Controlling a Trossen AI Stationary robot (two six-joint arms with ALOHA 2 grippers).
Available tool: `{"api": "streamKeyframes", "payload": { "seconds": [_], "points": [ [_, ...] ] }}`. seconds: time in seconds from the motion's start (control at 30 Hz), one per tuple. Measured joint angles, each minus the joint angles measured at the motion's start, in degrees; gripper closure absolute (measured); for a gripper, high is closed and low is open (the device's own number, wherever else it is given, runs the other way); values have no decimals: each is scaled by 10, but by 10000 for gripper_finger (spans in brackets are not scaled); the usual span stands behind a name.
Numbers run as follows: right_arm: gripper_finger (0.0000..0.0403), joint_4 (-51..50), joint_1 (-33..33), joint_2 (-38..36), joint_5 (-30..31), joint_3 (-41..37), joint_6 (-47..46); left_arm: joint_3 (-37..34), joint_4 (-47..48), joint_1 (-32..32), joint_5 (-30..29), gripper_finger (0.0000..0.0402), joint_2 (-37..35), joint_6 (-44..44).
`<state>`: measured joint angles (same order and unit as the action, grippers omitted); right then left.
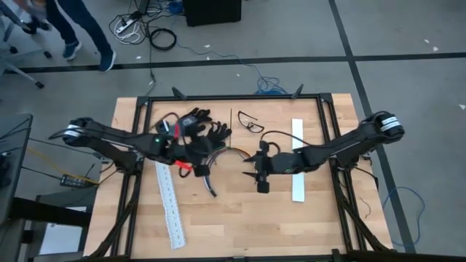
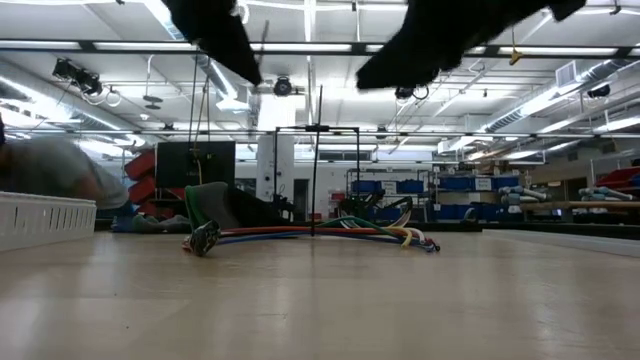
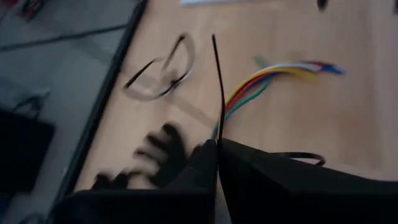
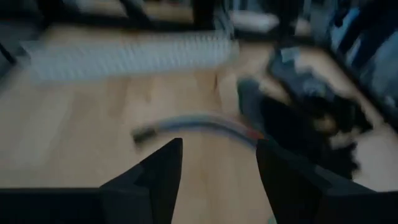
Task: Ziptie cables
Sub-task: Wrap the cables together using the black zip
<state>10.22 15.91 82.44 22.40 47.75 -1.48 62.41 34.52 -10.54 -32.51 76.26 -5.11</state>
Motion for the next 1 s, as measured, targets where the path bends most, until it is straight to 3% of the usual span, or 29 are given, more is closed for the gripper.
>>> {"api": "streamKeyframes", "payload": {
  "seconds": [0.13,0.23,0.33,0.43,0.7,0.83,1.0],
  "points": [
    [208,57,-23,62,-20,0,21,0,111,4,-76,401,-51,-101],
    [212,121,-46,110,-100,0,70,-19,144,3,-115,402,-84,-212],
    [214,192,-66,153,-191,0,139,-55,121,-18,-115,401,-106,-298],
    [215,203,-86,190,-245,13,205,-89,129,-41,-93,401,-112,-377],
    [227,187,-101,285,-253,79,618,-146,102,-116,-25,401,-107,-552],
    [235,152,-103,336,-257,152,683,-141,110,-153,-8,401,-107,-609],
    [238,54,-105,413,-260,294,695,-97,221,-172,-10,401,-111,-666]
  ]
}}
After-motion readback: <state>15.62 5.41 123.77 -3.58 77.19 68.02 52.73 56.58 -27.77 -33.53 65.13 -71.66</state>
